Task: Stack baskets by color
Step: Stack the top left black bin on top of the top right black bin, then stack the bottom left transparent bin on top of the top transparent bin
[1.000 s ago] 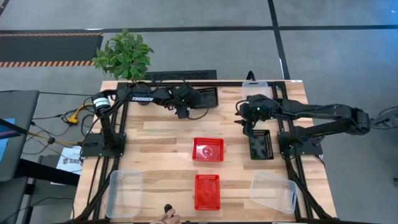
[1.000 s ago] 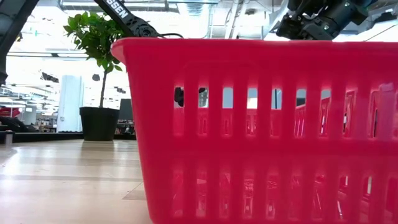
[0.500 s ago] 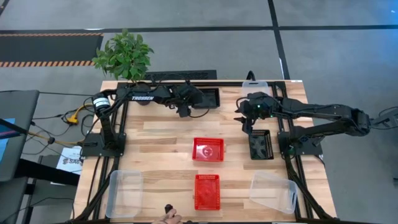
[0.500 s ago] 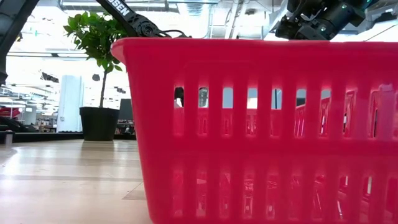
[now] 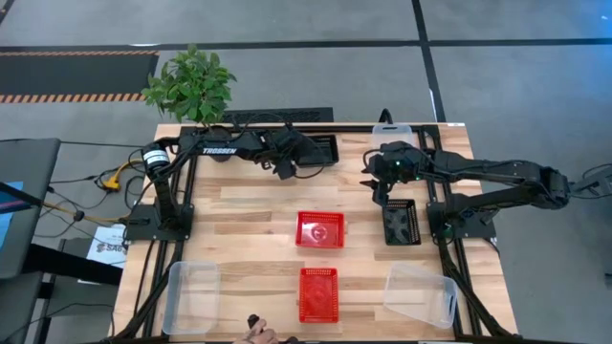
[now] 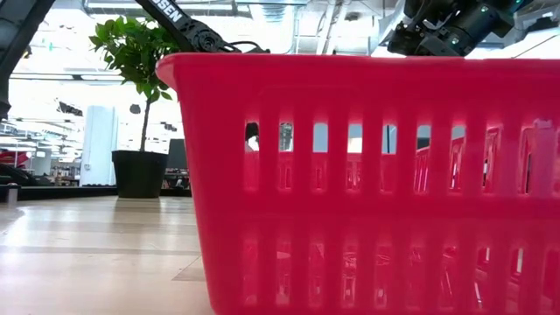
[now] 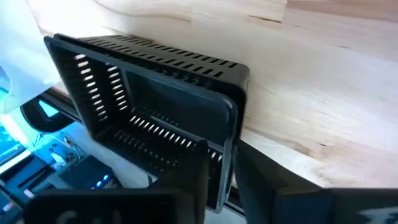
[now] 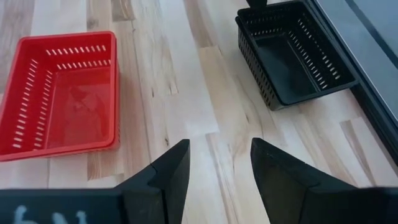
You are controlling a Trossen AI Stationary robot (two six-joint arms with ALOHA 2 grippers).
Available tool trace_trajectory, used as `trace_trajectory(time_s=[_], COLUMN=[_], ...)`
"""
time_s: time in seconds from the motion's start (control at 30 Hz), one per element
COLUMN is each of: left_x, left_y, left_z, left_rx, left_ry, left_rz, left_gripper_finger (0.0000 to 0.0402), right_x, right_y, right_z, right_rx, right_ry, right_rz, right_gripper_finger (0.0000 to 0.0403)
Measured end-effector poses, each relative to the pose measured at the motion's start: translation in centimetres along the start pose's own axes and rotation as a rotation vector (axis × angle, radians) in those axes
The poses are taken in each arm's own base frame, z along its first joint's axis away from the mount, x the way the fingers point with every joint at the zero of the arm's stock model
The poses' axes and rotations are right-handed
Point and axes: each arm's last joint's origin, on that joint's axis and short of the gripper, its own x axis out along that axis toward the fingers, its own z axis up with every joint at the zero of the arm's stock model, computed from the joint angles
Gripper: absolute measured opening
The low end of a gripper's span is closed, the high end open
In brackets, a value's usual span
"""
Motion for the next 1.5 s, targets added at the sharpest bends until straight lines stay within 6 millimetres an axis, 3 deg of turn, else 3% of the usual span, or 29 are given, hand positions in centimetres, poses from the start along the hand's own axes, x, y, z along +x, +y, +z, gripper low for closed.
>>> trace_trajectory(time_s=[0.23, 0.43, 0.6, 0.8, 1.17, 1.3, 1.5], left_x=[-0.2, -1.5, -3.6, -7.4, -16.1, -17.9, -19.0], left_y=[0.3, 0.9, 1.4, 2.2, 2.2, 1.4, -0.5], left_z=[-0.1, -0.4, -0.8, -0.8, 3.7, 5.4, 7.6], left_rx=[-0.039, -0.090, -0.190, -0.460, -0.916, -1.018, -1.123], left_ry=[0.010, 0.025, 0.025, -0.014, -0.221, -0.275, -0.259], left_rz=[0.028, 0.077, 0.130, 0.221, 0.258, 0.191, -0.002], left_gripper_finger=[0.0138, 0.0172, 0.0181, 0.0181, 0.0181, 0.0181, 0.0181], right_x=[0.0, 0.0, 0.0, 0.0, 0.0, 0.0, -0.1], right_y=[0.0, 0.0, 0.0, 0.0, 0.0, 0.4, 3.1], right_z=[-0.1, -0.1, 0.0, 0.0, 0.0, 0.3, 0.7], right_rx=[0.000, 0.000, 0.000, 0.001, 0.019, 0.077, 0.037], right_ry=[0.006, 0.005, 0.005, 0.004, -0.003, -0.027, -0.063], right_rz=[0.001, 0.001, 0.001, 0.001, 0.001, 0.016, 0.113], right_gripper_finger=[0.0191, 0.0191, 0.0191, 0.0191, 0.0191, 0.0191, 0.0191])
